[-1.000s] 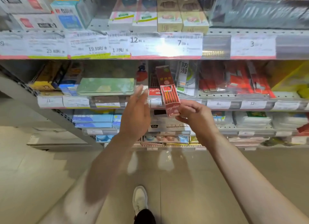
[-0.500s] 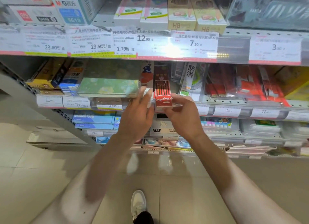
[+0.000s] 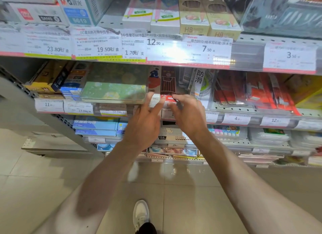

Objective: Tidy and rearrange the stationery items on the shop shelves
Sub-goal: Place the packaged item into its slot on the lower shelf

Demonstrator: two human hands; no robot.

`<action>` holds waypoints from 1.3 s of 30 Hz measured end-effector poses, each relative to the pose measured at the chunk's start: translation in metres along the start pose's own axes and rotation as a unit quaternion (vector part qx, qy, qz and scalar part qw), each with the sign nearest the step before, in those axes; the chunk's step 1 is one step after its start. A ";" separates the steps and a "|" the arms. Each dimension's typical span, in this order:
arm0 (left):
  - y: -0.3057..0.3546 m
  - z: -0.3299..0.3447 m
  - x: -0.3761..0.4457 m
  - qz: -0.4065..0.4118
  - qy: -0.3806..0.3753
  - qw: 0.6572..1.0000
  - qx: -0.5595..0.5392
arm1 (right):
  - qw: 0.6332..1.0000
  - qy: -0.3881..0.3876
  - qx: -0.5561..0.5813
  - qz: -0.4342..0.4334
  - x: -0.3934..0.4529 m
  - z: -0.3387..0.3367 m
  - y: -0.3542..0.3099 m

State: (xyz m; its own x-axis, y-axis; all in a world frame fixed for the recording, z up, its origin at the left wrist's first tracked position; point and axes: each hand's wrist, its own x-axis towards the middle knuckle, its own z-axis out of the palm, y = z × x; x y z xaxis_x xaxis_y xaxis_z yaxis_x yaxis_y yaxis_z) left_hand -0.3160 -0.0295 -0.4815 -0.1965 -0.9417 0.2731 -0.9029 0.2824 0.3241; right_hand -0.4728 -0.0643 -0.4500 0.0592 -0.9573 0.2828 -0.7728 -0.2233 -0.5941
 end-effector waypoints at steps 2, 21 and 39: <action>0.001 0.002 0.000 -0.004 -0.005 1.000 0.001 | 1.000 -0.013 0.014 0.019 0.001 0.000 0.000; 0.019 -0.004 -0.005 -0.042 -0.015 0.999 -0.030 | 0.988 -0.103 0.110 0.013 -0.005 -0.012 0.012; 0.115 -0.147 -0.107 -0.293 -0.062 0.903 -0.308 | 0.966 -0.150 0.137 0.158 -0.136 -0.159 -0.037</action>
State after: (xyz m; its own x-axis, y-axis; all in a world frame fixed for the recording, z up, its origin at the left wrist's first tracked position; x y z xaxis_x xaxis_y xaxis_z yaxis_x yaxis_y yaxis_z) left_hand -0.3429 0.1312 -0.3404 0.1704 -0.9650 -0.1992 -0.4893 -0.2583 0.8330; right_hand -0.5524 0.1034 -0.3470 0.0597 -0.9867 -0.1515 -0.5875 0.0880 -0.8044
